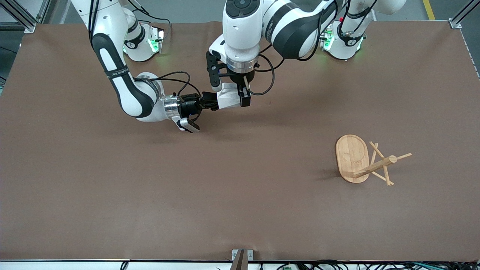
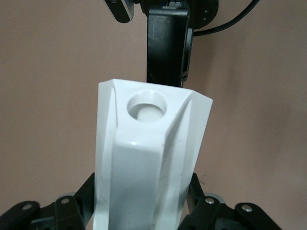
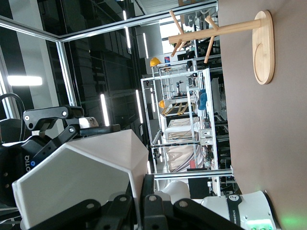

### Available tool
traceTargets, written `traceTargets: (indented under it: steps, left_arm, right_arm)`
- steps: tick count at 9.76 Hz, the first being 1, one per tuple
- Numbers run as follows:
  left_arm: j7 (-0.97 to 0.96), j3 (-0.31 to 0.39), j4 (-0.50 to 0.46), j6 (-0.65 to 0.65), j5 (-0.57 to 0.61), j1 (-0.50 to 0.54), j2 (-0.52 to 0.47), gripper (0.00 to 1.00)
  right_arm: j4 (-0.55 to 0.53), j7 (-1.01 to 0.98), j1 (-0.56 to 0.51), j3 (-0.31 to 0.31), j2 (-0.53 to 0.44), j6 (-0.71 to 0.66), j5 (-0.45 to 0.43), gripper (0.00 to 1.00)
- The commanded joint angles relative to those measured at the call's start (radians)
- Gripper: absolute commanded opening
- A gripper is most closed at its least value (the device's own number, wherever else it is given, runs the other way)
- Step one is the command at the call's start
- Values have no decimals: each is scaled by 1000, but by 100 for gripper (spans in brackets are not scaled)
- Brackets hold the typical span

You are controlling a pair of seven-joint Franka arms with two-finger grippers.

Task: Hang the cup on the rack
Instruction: 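Carry the cup with the left gripper while the right gripper withdraws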

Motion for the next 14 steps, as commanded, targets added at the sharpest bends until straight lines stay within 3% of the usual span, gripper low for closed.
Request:
traceTargets:
  steps: [1, 2, 3, 4, 7, 11, 14]
  left_arm:
    - [-18, 4, 4, -6, -1, -4, -3, 3]
    - [-49, 4, 4, -14, -1, -1, -8, 1]
    - [-56, 6, 5, -23, 1, 2, -16, 1]
    - [-61, 7, 4, -34, 2, 8, -26, 2]
    - [-143, 32, 2, -69, 4, 19, -51, 2]
    - [-614, 32, -5, -117, 1, 86, -56, 3]
    - [-749, 29, -4, -123, -5, 203, -63, 3]
  right_arm:
    - [-13, -12, 7, 1, -23, -8, 45, 1]
    - [-13, -12, 9, 1, -23, -8, 47, 1]
    - [-13, -11, 9, 1, -23, -8, 47, 15]
    - [-13, -12, 9, 1, -23, -8, 47, 99]
    - [-13, -11, 7, -1, -27, -8, 48, 100]
    - [-12, 185, -49, -10, -95, 0, 16, 100]
    - [72, 386, -245, -12, -115, 4, -348, 100]
